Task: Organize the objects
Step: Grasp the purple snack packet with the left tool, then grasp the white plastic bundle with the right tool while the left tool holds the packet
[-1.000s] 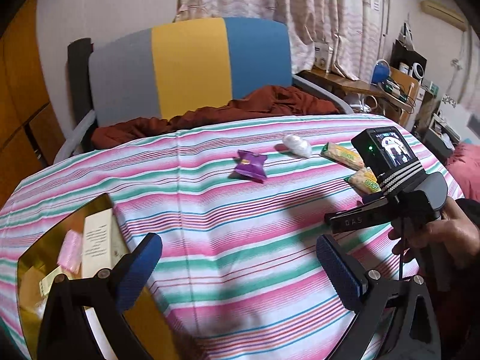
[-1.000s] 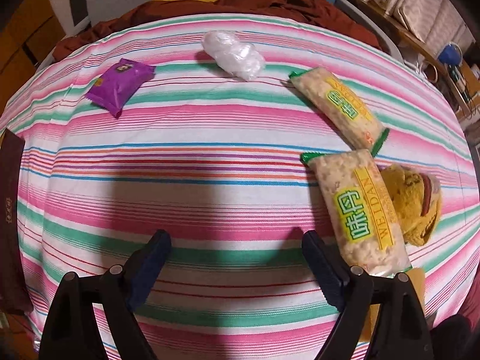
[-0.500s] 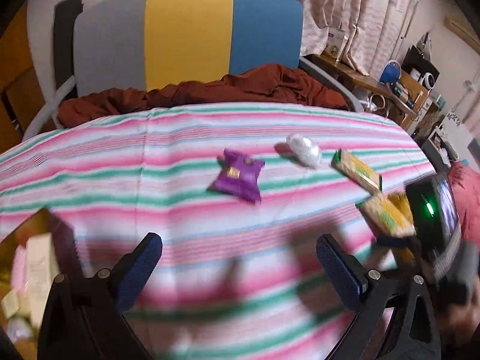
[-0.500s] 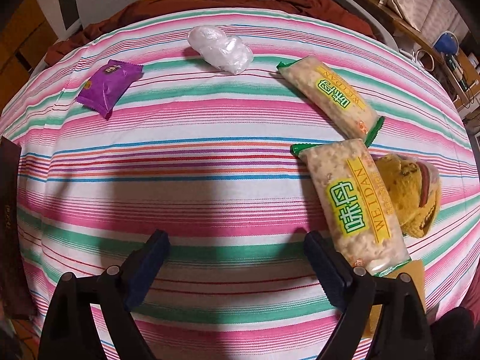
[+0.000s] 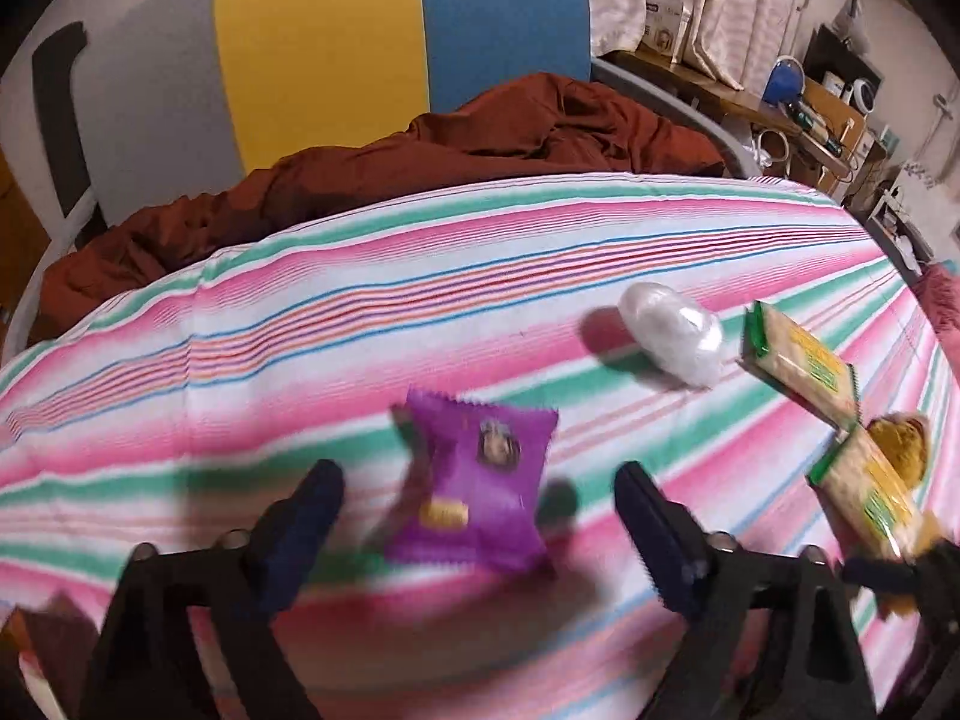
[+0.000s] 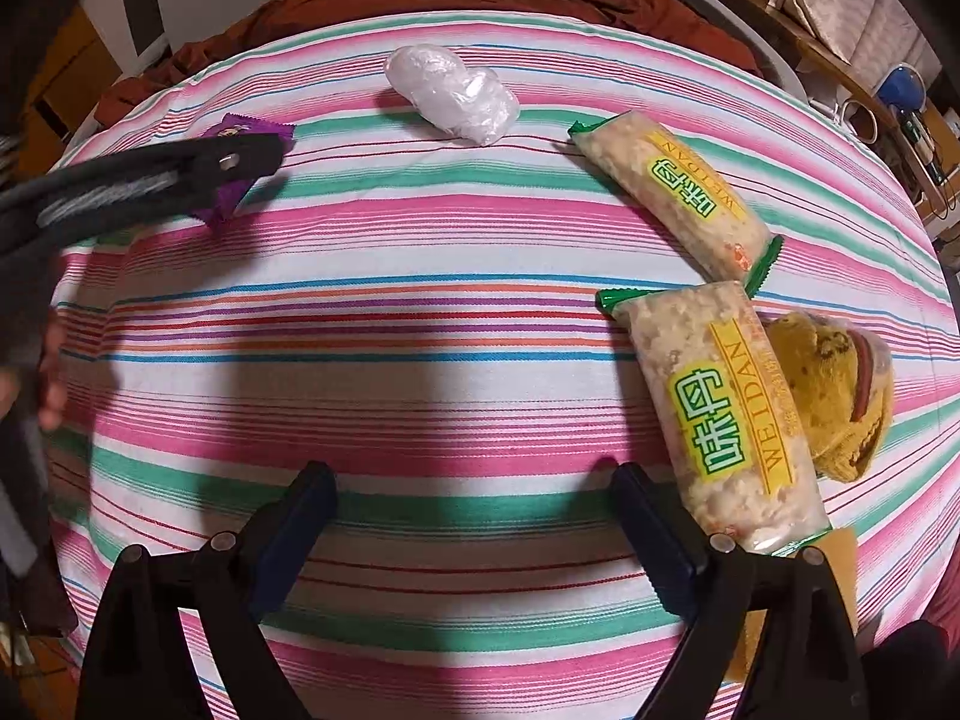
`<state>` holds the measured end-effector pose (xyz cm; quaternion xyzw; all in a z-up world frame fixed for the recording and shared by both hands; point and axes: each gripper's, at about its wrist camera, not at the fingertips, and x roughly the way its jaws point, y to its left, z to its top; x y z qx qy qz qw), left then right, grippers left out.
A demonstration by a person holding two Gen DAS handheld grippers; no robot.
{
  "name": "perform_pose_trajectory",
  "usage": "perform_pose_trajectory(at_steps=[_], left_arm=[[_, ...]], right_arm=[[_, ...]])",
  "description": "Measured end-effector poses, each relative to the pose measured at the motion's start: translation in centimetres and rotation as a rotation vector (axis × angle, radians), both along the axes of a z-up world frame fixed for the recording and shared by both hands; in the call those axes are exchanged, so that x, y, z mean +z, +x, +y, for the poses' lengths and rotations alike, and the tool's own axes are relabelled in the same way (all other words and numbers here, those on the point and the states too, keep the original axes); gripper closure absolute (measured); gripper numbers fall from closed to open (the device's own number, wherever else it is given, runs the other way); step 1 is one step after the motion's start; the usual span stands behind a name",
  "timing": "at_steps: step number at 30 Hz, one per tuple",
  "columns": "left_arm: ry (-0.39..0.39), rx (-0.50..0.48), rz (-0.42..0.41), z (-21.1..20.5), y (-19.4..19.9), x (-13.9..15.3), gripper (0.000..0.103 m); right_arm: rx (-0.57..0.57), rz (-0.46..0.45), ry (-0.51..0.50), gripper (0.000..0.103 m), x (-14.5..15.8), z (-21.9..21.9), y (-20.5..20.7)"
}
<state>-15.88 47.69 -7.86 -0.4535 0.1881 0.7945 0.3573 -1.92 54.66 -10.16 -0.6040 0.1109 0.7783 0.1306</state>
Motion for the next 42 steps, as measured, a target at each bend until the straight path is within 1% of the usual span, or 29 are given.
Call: perform_pose_trajectory(at_steps=[1, 2, 3, 6, 10, 14, 20, 22, 24, 26, 29, 30, 31, 33, 34, 37, 39, 42], left_arm=[[-0.015, 0.002, -0.004, 0.3, -0.4, -0.4, 0.035], [-0.03, 0.015, -0.013, 0.5, -0.8, -1.0, 0.051], [-0.015, 0.021, 0.007, 0.3, -0.8, -0.9, 0.053], [-0.014, 0.026, 0.019, -0.3, -0.3, -0.8, 0.059], [0.001, 0.035, 0.038, -1.9, 1.3, -0.9, 0.06], [0.034, 0.089, 0.011, -3.9, 2.8, -0.7, 0.061], [0.049, 0.115, 0.051, -6.7, 7.0, -1.1, 0.061], [0.061, 0.112, 0.091, -7.3, 8.2, -1.3, 0.061], [0.077, 0.111, 0.106, -7.1, 8.2, -1.5, 0.06], [0.087, 0.112, 0.1, -7.1, 8.0, -1.6, 0.06], [0.093, 0.113, 0.099, -7.0, 7.8, -1.7, 0.059], [0.096, 0.113, 0.1, -7.0, 7.8, -1.7, 0.059], [0.101, 0.113, 0.098, -7.1, 7.8, -1.7, 0.059], [0.109, 0.114, 0.094, -7.1, 7.7, -1.7, 0.059], [0.111, 0.114, 0.093, -7.1, 7.7, -1.8, 0.059], [0.124, 0.117, 0.089, -7.3, 7.7, -1.8, 0.059], [0.137, 0.118, 0.083, -7.4, 7.7, -1.8, 0.059], [0.146, 0.119, 0.079, -7.5, 7.6, -1.8, 0.059]], right_arm=[[0.0, 0.0, 0.0, 0.008, 0.0, -0.1, 0.0], [0.0, 0.0, -0.002, 0.008, 0.0, -0.1, 0.1], [-0.001, 0.0, -0.003, 0.007, 0.1, 0.0, 0.0], [0.0, 0.0, -0.002, 0.007, 0.2, 0.1, 0.2], [0.002, 0.001, -0.001, 0.007, 0.4, 0.2, -0.2], [-0.007, 0.014, -0.007, 0.011, 1.0, -0.2, 0.2], [-0.038, 0.048, -0.016, 0.012, 1.8, 0.8, 0.9], [-0.041, 0.061, -0.016, 0.012, 2.2, 0.9, 1.1], [-0.046, 0.079, -0.016, 0.012, 2.6, 0.9, 1.3], [-0.053, 0.105, -0.022, 0.012, 3.1, 1.1, 1.5], [-0.066, 0.162, -0.046, 0.012, 4.2, 1.3, 1.6], [-0.07, 0.184, -0.056, 0.012, 4.5, 2.8, 1.8], [-0.076, 0.201, -0.064, 0.013, 5.3, 2.5, 2.0], [-0.062, 0.24, -0.077, 0.015, 5.9, 3.1, 0.4], [-0.048, 0.248, -0.068, 0.015, 6.6, 2.5, 0.2], [0.006, 0.282, -0.009, 0.015, 7.1, 2.2, -3.2], [0.045, 0.279, 0.027, 0.015, 7.0, 2.5, -5.7], [0.086, 0.257, 0.052, 0.016, 5.5, 2.7, -9.4]])
